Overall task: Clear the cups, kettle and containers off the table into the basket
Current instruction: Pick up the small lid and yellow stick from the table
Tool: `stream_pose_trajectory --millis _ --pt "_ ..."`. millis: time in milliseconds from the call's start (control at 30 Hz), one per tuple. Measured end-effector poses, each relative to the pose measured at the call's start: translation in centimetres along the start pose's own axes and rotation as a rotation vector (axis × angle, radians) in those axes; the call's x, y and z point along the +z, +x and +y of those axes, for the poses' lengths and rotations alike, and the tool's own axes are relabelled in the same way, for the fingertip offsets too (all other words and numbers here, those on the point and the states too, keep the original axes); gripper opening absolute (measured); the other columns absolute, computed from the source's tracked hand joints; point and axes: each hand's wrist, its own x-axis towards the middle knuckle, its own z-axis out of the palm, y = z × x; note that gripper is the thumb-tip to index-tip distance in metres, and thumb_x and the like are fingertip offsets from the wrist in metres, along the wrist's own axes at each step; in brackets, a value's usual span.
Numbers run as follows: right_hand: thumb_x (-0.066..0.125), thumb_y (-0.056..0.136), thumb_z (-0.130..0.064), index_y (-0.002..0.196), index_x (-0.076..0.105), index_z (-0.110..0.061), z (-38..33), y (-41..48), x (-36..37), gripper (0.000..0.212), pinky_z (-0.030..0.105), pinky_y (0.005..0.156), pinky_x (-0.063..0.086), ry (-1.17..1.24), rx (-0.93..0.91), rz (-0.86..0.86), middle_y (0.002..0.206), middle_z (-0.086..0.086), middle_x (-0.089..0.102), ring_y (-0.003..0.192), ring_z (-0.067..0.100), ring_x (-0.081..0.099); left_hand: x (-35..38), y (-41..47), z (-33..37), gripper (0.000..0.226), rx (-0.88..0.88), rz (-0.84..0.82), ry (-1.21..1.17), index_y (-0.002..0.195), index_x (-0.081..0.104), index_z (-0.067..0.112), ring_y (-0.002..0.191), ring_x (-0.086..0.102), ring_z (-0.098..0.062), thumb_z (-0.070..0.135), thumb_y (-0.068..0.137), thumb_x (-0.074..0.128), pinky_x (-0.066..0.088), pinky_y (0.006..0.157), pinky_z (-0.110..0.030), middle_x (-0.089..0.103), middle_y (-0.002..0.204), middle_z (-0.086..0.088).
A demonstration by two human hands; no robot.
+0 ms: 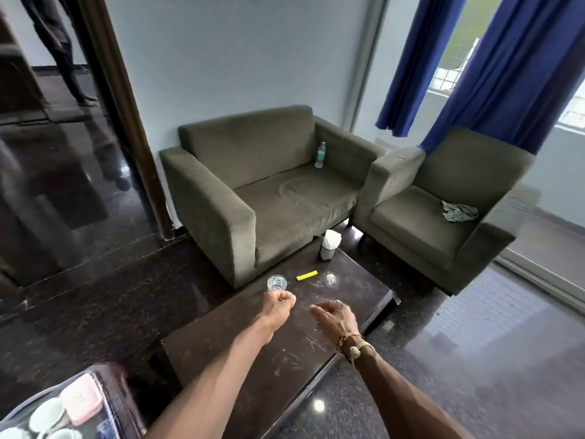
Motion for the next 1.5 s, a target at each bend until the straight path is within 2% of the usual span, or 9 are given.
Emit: stream_pose_trajectory --millis 100,200,367,533,667,867,967,1367,1500 --pt "0.071 0.069 -0.052 0.068 0.073 -0.04 1.1 1.0 -2.2 0.013 0.036 0.082 0.059 -0.002 -0.019 0.006 0.084 -0.007 0.077 0.082 0.014 0.073 2.9 1.2 1.2 0.006 0.009 -0.002 0.007 0.093 0.067 0.012 0.073 0.053 -0.014 0.014 0.09 0.062 0.041 0.058 -0.021 0.061 0.081 -0.002" --pt "0.073 0.08 -0.042 0.088 0.079 -0.028 2.8 2.8 -5.3 0.018 0.026 0.081 0.054 -0.027 -0.007 0.006 0.091 -0.005 0.077 0.089 0.013 0.07 6.5 2.6 2.0 0.004 0.006 0.009 0.031 0.081 0.067 0.018 0.075 0.058 -0.017 0.018 0.084 0.065 0.043 0.066 -0.025 0.065 0.079 0.0" --pt "0.071 0.084 -0.042 0.097 0.079 -0.022 6.1 6.5 -12.0 0.026 0.019 0.074 0.045 -0.002 0.015 0.055 0.096 -0.001 0.077 0.094 0.014 0.069 13.6 4.2 4.6 0.005 0.03 -0.014 0.05 0.088 0.065 0.015 0.072 0.054 -0.015 0.013 0.09 0.061 0.042 0.06 -0.022 0.062 0.079 -0.002" --pt "0.069 0.085 -0.044 0.098 0.079 -0.021 8.7 9.5 -18.6 0.028 0.023 0.075 0.051 -0.018 0.016 0.095 0.091 0.002 0.077 0.088 0.016 0.071 20.8 5.3 6.2 0.01 0.046 -0.08 0.082 0.082 0.06 0.015 0.058 0.044 -0.012 0.011 0.091 0.057 0.034 0.049 -0.02 0.055 0.076 -0.007" --pt "0.069 0.082 -0.044 0.09 0.079 -0.024 10.9 11.4 -21.9 0.023 0.038 0.079 0.06 0.028 0.054 0.131 0.082 -0.001 0.076 0.08 0.017 0.072 25.7 6.5 7.0 0.018 0.044 -0.17 0.11 0.075 0.058 0.018 0.056 0.042 -0.011 0.011 0.092 0.056 0.032 0.048 -0.021 0.052 0.073 -0.007" --pt "0.066 0.078 -0.051 0.091 0.079 -0.027 15.0 14.4 -23.2 0.031 0.035 0.084 0.058 0.021 0.138 0.117 0.087 -0.001 0.077 0.086 0.018 0.073 30.6 9.9 6.8 0.007 0.016 -0.223 0.158 0.085 0.063 0.016 0.065 0.05 -0.015 0.012 0.09 0.06 0.038 0.052 -0.022 0.059 0.077 -0.006" --pt "0.067 0.082 -0.047 0.096 0.079 -0.026 15.9 16.2 -23.6 0.029 0.026 0.081 0.053 -0.002 0.18 0.11 0.091 -0.002 0.077 0.091 0.016 0.07 32.5 12.4 6.5 0.006 0.0 -0.231 0.176 0.086 0.064 0.017 0.066 0.052 -0.014 0.011 0.088 0.063 0.04 0.053 -0.02 0.061 0.078 -0.004" --pt "0.068 0.081 -0.047 0.092 0.078 -0.026 11.7 27.1 -28.5 0.026 0.028 0.08 0.056 -0.014 0.185 0.141 0.087 -0.002 0.076 0.085 0.015 0.071 35.7 22.7 14.0 0.009 -0.023 -0.24 0.133 0.08 0.064 0.019 0.064 0.053 -0.014 0.013 0.087 0.063 0.041 0.051 -0.022 0.063 0.076 -0.005" --pt "0.068 0.075 -0.05 0.071 0.072 -0.035 10.0 30.5 -29.0 0.016 0.034 0.078 0.059 0.007 0.187 0.134 0.077 -0.003 0.075 0.081 0.018 0.072 35.2 25.2 15.8 0.01 -0.03 -0.225 0.104 0.083 0.063 0.017 0.061 0.047 -0.013 0.011 0.09 0.061 0.036 0.048 -0.021 0.058 0.077 -0.007"
